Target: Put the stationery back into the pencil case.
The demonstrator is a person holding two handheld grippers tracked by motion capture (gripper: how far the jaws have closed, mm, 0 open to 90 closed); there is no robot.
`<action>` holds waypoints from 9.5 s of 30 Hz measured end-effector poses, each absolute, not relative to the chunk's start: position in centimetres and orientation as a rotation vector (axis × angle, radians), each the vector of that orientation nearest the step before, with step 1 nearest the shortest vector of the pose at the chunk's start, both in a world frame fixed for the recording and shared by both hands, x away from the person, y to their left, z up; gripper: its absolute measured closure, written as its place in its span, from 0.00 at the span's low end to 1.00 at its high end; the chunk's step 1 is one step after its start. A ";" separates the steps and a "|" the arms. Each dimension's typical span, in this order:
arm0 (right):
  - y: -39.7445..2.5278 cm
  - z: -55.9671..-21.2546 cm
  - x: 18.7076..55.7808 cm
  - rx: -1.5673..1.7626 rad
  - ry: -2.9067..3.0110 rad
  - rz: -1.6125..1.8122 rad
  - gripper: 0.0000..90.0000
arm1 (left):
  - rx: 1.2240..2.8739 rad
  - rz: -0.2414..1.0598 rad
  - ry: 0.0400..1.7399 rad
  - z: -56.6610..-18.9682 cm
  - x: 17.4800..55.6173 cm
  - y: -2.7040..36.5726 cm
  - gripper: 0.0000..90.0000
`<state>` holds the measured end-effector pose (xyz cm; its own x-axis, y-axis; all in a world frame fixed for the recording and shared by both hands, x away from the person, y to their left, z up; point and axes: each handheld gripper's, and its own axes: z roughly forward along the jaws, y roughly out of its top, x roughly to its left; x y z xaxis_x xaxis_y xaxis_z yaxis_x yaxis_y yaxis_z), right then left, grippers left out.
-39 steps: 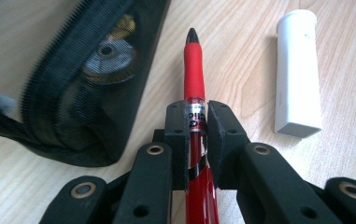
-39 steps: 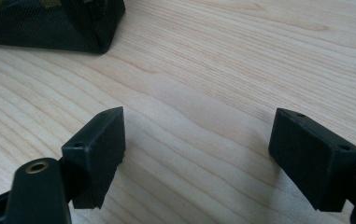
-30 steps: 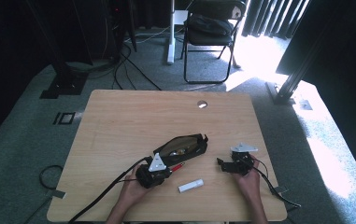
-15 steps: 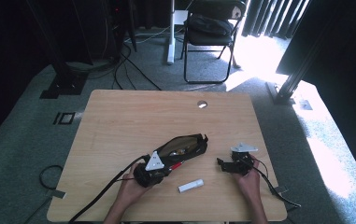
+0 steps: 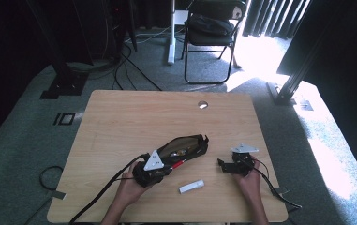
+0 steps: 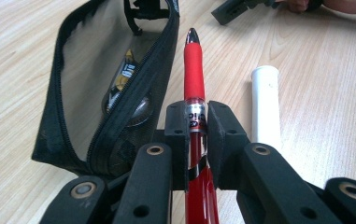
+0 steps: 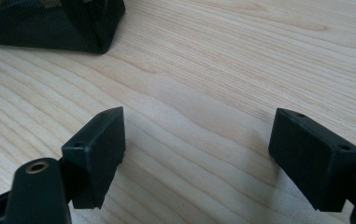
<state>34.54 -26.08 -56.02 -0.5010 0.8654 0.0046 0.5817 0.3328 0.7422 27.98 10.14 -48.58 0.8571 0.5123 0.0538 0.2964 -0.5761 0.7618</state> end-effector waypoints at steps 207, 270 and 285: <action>-26.1 -56.0 34.5 1.278 2.212 0.987 0.20 | 2.172 0.336 0.584 -46.9 36.6 7.4 0.88; -26.1 -56.0 34.5 1.274 2.214 0.987 0.20 | 2.190 0.245 0.508 -46.4 32.9 5.5 0.65; -26.1 -56.0 34.5 1.272 2.217 0.988 0.20 | 2.215 0.252 0.479 -47.1 30.3 4.0 0.50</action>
